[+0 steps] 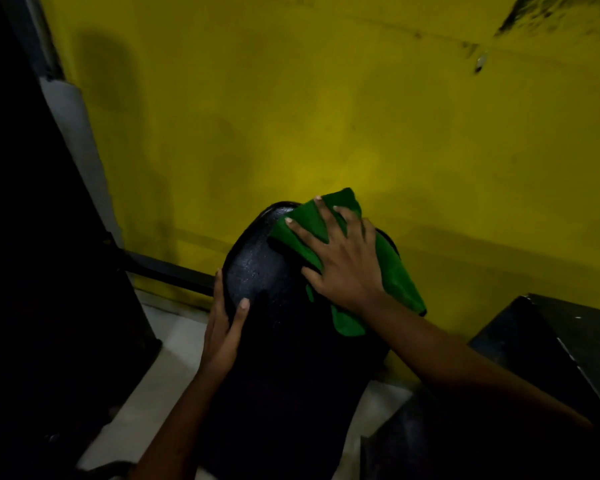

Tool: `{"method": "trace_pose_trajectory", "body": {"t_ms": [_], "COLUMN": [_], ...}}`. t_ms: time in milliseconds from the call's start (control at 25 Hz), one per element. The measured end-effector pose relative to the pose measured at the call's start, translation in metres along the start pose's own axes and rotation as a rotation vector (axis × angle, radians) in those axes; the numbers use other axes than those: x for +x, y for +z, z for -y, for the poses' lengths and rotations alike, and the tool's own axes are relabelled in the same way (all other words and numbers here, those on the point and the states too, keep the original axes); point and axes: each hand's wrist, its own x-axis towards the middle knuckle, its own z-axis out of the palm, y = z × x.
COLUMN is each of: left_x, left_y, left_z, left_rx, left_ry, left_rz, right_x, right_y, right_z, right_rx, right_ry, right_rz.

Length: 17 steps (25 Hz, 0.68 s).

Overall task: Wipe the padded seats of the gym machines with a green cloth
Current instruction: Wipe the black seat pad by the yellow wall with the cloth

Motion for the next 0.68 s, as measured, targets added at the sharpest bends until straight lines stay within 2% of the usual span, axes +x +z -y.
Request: {"method": "trace_pose_trajectory", "body": {"t_ms": [80, 240, 320, 400, 480, 560, 680], "left_x": [0.000, 0.000, -0.001, -0.001, 0.000, 0.001, -0.001], "left_y": [0.000, -0.001, -0.002, -0.002, -0.001, 0.000, 0.000], "left_z": [0.002, 0.005, 0.001, -0.002, -0.003, -0.001, 0.003], "left_rx": [-0.018, -0.044, -0.030, -0.028, -0.030, -0.036, -0.115], "left_ry": [0.005, 0.021, 0.014, 0.015, 0.024, 0.028, -0.036], "left_rz": [-0.006, -0.004, 0.004, 0.008, 0.005, -0.003, -0.014], "right_x": [-0.017, -0.096, -0.109, -0.079, -0.019, 0.030, 0.024], "right_y": [0.012, 0.036, 0.033, 0.022, 0.009, 0.006, 0.023], "right_z": [0.015, 0.040, 0.041, 0.030, 0.025, 0.040, 0.077], "right_rx": [-0.018, 0.020, 0.023, 0.012, 0.022, 0.022, -0.042], "right_ry": [-0.085, -0.419, -0.521, -0.450, -0.256, -0.153, -0.266], "right_rz": [0.012, 0.072, 0.106, 0.056, -0.032, -0.014, 0.029]}}
